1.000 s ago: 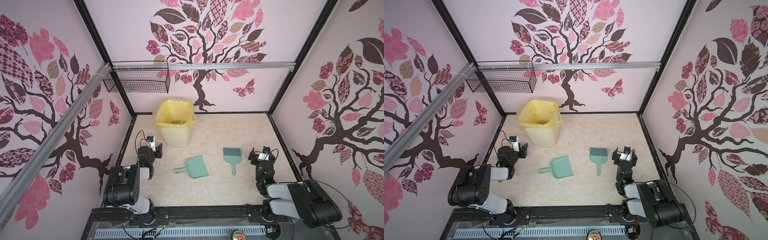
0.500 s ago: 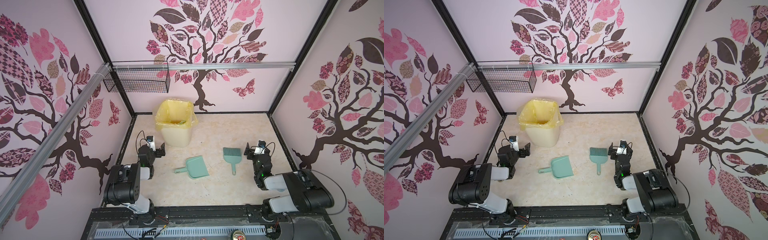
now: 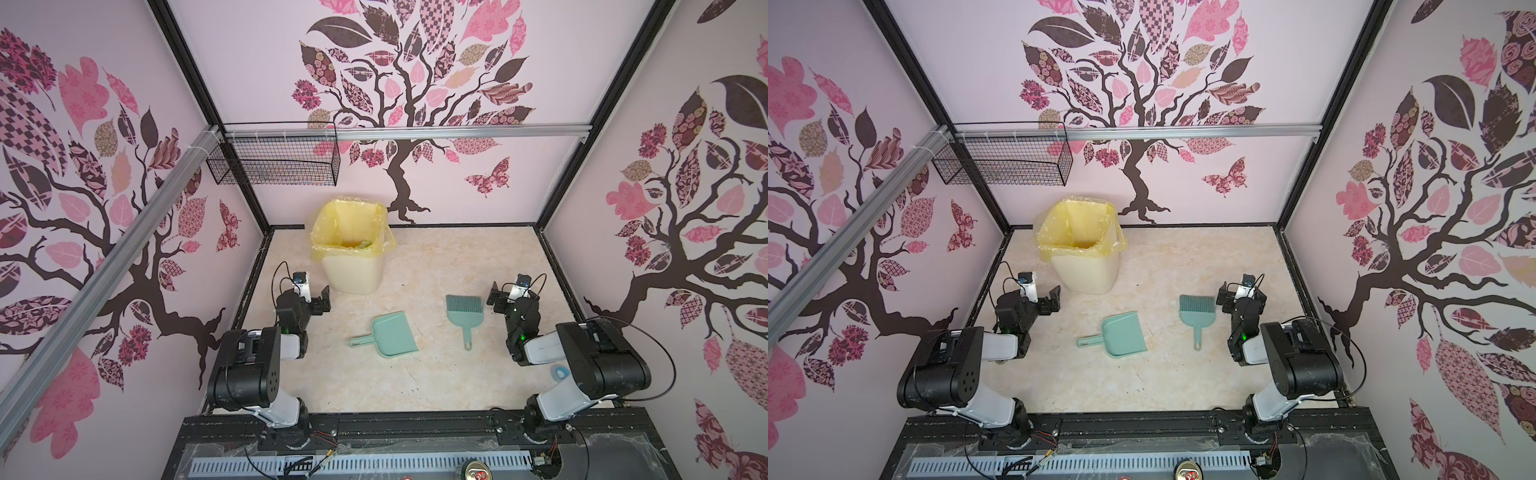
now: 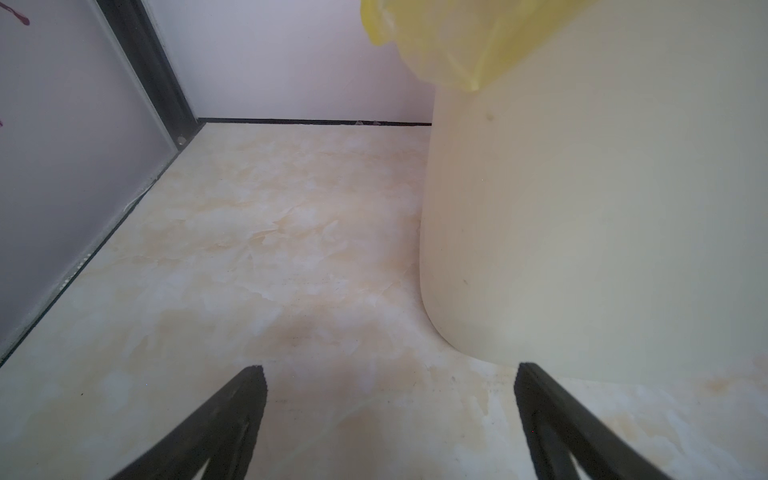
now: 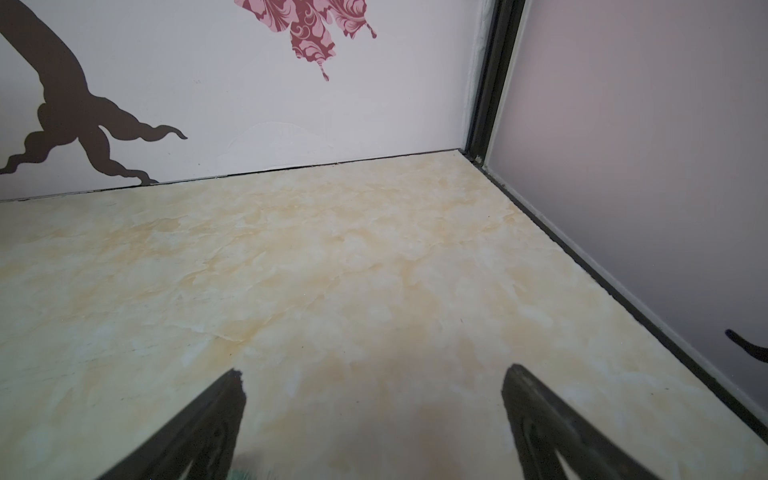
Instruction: Sweep away the paper scraps from the table
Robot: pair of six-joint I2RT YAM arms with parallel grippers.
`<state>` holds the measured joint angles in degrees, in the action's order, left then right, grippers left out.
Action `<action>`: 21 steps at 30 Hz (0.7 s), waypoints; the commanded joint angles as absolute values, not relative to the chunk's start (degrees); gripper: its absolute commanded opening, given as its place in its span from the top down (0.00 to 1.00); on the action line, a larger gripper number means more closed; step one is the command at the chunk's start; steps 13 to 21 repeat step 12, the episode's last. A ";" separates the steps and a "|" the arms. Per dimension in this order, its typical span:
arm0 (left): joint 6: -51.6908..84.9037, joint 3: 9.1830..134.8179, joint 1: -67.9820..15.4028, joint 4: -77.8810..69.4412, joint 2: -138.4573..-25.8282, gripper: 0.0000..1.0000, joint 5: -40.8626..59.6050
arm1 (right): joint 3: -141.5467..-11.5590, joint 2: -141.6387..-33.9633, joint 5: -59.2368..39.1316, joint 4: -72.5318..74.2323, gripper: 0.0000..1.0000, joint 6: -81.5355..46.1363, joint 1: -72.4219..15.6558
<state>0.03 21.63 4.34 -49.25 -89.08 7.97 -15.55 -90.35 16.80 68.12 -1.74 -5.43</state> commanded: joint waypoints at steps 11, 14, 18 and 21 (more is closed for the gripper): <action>0.10 21.69 4.08 -50.36 -89.21 0.04 7.76 | -15.59 -89.42 16.70 67.71 0.00 -2.64 -5.20; 0.10 21.62 4.13 -50.36 -89.21 0.04 7.76 | -14.74 -89.08 16.78 68.84 0.01 -2.70 -5.18; 0.10 21.62 4.13 -50.36 -89.21 0.04 7.76 | -14.74 -89.08 16.78 68.84 0.01 -2.70 -5.18; 0.10 21.62 4.13 -50.36 -89.21 0.04 7.76 | -14.74 -89.08 16.78 68.84 0.01 -2.70 -5.18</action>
